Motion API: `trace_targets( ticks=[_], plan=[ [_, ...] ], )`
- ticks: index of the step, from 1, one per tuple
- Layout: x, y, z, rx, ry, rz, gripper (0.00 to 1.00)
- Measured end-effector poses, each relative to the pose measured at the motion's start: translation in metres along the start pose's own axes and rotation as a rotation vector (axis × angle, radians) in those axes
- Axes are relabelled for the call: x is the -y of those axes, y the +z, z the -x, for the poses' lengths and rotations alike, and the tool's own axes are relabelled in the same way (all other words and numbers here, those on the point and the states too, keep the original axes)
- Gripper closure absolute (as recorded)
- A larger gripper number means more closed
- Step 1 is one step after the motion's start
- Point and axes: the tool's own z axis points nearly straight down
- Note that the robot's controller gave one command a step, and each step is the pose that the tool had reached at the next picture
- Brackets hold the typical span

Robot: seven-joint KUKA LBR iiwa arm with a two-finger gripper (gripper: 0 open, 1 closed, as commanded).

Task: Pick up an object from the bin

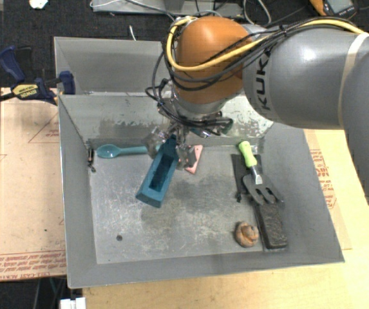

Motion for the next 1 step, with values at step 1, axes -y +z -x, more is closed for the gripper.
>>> trace_targets(
  ticks=[1],
  plan=[
    [0.0002,-0.0757,0.0104,-0.003,0.112,0.002,1.00]
  ],
)
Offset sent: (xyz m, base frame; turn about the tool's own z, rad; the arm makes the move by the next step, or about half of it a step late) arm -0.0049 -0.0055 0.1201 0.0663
